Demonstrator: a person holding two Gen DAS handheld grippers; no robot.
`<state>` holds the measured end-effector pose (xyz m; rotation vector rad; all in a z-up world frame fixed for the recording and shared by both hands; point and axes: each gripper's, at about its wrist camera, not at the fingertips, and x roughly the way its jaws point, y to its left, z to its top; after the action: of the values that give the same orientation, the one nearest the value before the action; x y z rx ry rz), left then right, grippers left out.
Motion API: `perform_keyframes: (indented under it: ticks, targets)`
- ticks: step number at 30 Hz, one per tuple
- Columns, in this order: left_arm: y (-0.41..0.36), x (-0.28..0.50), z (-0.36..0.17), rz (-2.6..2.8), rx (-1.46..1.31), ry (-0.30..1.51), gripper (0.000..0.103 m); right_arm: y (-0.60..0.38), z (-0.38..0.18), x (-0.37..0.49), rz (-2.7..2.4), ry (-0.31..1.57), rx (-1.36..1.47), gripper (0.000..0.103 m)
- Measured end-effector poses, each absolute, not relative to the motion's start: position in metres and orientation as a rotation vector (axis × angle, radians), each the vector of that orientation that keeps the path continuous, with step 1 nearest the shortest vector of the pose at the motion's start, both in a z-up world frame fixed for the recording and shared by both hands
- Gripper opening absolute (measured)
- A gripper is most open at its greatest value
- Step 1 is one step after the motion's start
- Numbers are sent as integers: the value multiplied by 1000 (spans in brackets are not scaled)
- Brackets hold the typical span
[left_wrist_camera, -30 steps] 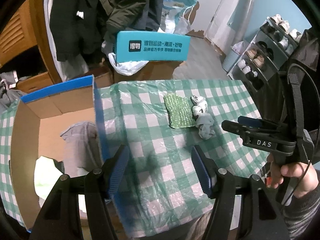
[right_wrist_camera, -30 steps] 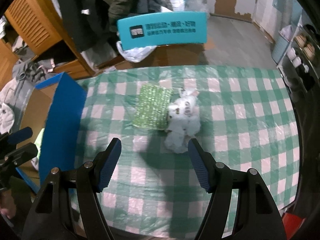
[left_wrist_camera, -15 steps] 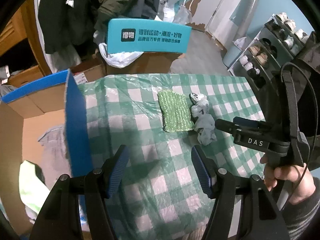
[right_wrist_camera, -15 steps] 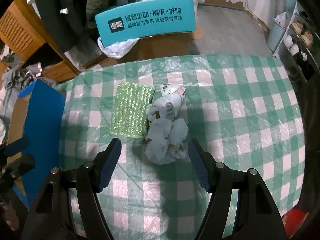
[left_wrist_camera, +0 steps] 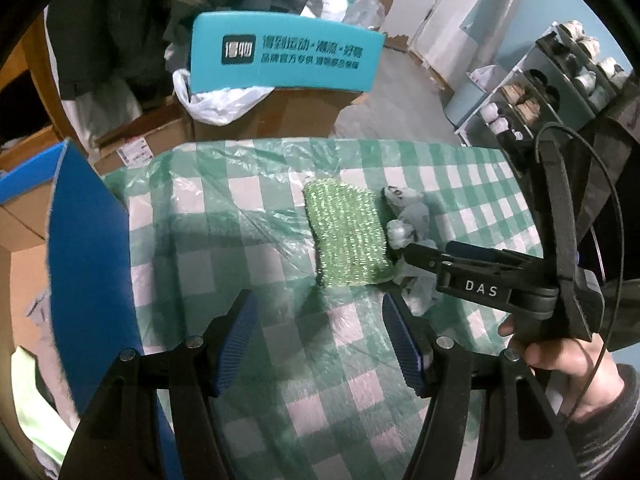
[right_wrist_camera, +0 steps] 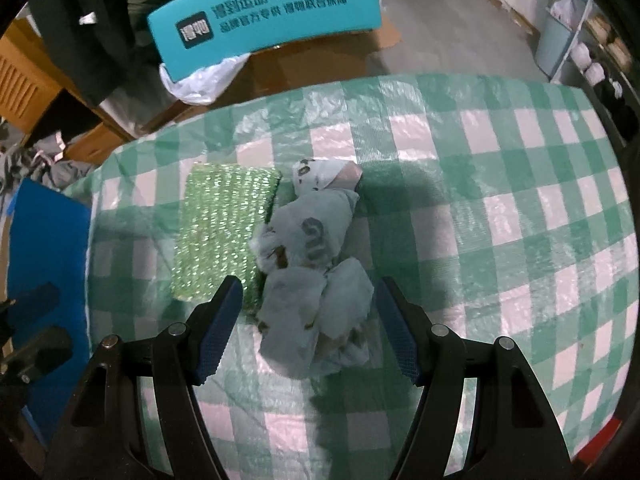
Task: Organize soft objects
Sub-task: 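Lower the right tool onto the white plastic bag while the left tool approaches the green glittery cloth, then close the left tool on the green glittery cloth while the right tool holds the white bag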
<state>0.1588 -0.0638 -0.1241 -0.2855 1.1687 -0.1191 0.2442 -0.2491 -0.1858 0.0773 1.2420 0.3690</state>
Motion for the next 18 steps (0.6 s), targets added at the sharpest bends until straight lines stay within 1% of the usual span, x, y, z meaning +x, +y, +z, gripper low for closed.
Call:
perform_keyframes:
  ticks: [10,12,13,14,15,16,18]
  targets:
    - [-63,175,-146,-105,-320,1216,66,-240,-204,254,385,1264,62,68]
    - [-66,179,-148,-108,-326,1221,66,-241,-206,254,395,1267,53,61]
    - [-67,180,-149,-109,-330,1222,66,-242,-208,255,405,1275,55,49]
    - [-69,183,-150,-109,-333,1224,66,-242,-209,255,410,1281,57,43]
    - [-71,185,-151,-110,-333,1225,66,-244,-210,254,412,1283,63,42]
    - [-73,187,-152,-110,-332,1226,66,-247,-209,253,413,1281,74,39]
    - [-79,191,-154,-114,-334,1229,66,-251,-207,252,398,1275,78,38]
